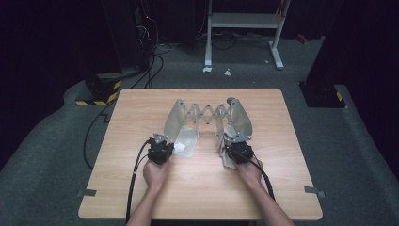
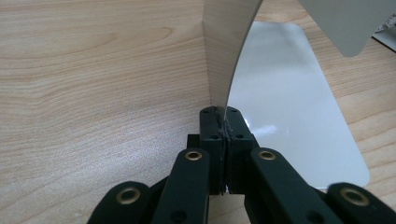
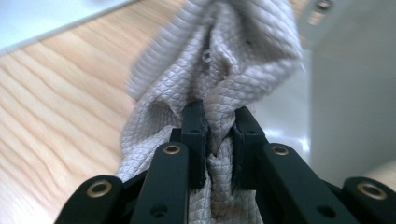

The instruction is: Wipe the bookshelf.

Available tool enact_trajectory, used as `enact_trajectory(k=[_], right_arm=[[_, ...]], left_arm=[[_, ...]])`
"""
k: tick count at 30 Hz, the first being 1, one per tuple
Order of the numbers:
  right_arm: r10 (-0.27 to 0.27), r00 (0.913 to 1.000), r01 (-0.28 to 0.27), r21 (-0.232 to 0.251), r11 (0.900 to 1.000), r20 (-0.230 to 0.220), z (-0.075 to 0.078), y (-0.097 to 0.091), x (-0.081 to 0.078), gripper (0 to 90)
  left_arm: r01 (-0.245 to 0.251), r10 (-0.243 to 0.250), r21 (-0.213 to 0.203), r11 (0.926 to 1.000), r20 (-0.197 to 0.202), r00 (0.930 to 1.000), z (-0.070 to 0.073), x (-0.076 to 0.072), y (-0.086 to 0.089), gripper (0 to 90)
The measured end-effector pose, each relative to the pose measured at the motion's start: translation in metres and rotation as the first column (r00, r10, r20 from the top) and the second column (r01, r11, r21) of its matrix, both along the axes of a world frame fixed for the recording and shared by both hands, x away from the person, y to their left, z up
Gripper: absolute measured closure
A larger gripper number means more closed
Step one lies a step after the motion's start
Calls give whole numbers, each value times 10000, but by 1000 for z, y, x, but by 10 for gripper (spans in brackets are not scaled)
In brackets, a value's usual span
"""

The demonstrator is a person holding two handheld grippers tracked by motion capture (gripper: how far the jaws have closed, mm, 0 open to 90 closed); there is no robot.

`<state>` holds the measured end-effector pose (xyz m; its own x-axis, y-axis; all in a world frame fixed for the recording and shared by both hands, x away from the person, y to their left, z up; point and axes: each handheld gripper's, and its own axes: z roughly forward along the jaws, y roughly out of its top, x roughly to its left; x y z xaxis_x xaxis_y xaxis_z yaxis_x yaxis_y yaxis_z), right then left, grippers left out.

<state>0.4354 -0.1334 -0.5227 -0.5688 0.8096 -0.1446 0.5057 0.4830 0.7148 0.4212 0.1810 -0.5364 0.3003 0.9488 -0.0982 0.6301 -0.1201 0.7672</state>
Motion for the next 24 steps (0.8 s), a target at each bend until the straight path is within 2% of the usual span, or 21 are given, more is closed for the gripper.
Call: enact_trajectory(k=[4,6,8,10,12,15,19,21,24], right_arm=[[-356,9986,382,700,9968,-385,-1,-9,9,790],[-361,9988,383,662,9971,-341,-1,-5,8,790],[-109,9995,131,757,9970,-291,-2,2,-1,790],[187,9998,-190,450,9988,63,-4,7,-9,790],[370,9993,-370,319,9988,-23,-2,5,-10,789],[47,10000,-47,13,10000,40,-1,-6,-11,789],[-408,9992,406,552,9977,25,-3,-13,-10,791],[-271,9996,270,733,9969,2,-4,-8,-12,791],[156,9999,-157,481,9987,23,-3,-1,-16,790]], left_arm=[[6,-8,220,9998,69,10000,0,1,-2,882],[7,-7,150,9999,51,10000,0,0,-1,882],[-5,5,27,10000,15,10000,0,0,0,883],[1,-1,-126,9999,-26,10000,0,1,1,882],[19,-19,-45,10000,-3,10000,0,1,0,882],[23,-23,-36,10000,-3,10000,0,1,0,882],[20,-20,-10,10000,2,10000,0,1,0,882],[2,-2,45,10000,17,10000,0,0,0,882],[1,-1,42,10000,18,10000,0,0,0,882]])
